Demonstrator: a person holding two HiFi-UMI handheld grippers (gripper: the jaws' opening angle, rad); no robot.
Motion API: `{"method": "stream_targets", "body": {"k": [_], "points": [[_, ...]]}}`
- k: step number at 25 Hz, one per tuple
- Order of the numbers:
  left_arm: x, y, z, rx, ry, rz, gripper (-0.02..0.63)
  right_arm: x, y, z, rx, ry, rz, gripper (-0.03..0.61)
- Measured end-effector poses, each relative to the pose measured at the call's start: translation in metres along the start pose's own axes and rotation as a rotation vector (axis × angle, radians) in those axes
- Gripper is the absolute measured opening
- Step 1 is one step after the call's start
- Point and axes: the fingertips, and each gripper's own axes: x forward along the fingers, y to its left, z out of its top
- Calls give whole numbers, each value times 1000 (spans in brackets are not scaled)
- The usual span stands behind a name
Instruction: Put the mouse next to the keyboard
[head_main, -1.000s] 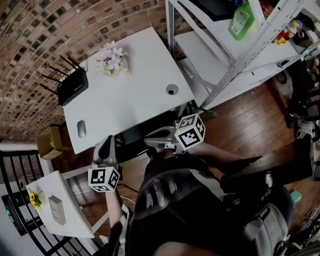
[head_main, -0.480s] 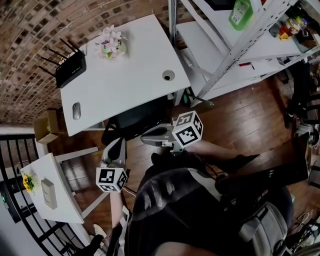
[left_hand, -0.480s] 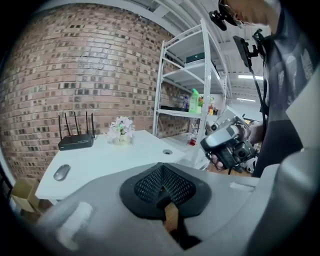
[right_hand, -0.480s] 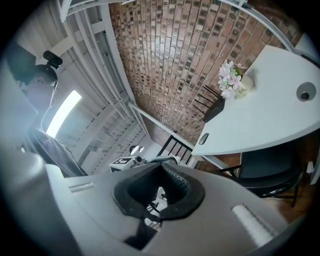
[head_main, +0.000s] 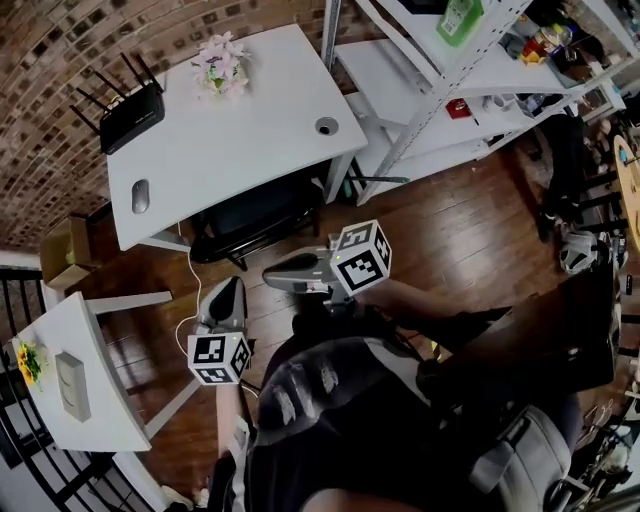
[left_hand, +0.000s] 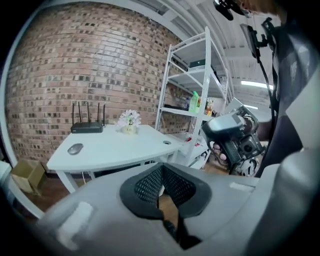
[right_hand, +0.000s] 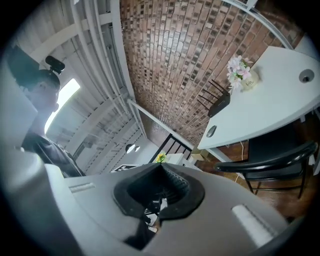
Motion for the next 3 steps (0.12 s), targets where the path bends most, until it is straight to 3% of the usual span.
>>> {"method": "stream_targets", "body": {"k": [3], "points": [[-40,13,-15,-69,-38,-22,3,33,31,-22,-9,-3,7,3]]}}
